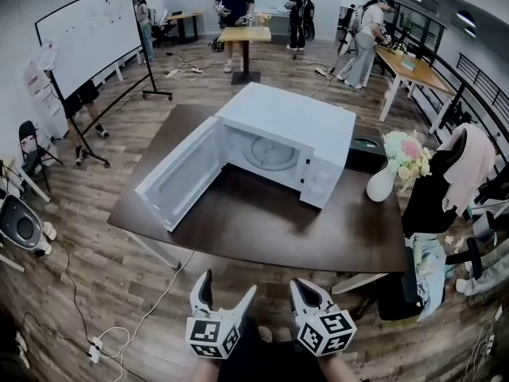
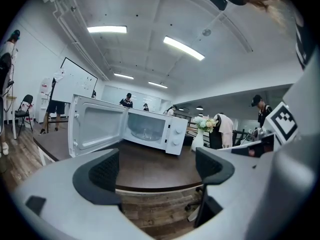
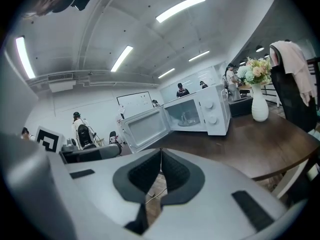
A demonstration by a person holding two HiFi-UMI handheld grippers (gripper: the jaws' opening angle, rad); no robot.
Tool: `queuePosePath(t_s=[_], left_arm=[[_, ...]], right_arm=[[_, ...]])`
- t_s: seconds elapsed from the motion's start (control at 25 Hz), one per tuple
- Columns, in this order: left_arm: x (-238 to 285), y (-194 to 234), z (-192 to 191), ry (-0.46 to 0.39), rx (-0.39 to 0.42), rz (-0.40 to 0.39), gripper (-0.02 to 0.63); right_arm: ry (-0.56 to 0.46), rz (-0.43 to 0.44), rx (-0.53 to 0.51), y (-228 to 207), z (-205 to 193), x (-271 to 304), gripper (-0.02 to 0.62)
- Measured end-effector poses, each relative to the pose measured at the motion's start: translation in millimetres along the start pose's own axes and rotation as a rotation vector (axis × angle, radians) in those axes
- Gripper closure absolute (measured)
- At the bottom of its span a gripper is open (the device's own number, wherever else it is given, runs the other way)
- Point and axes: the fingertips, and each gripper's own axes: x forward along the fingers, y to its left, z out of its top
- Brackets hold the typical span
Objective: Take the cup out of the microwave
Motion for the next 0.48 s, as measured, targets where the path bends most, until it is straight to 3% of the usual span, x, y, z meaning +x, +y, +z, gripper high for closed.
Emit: queuePosePath(t_s=[0.48], left_arm=[[44,-2,4,0.023,-0.003,-0.049,0.149]], right_arm=[[0.010,-0.032,0.034,-25,6,22,0.600]])
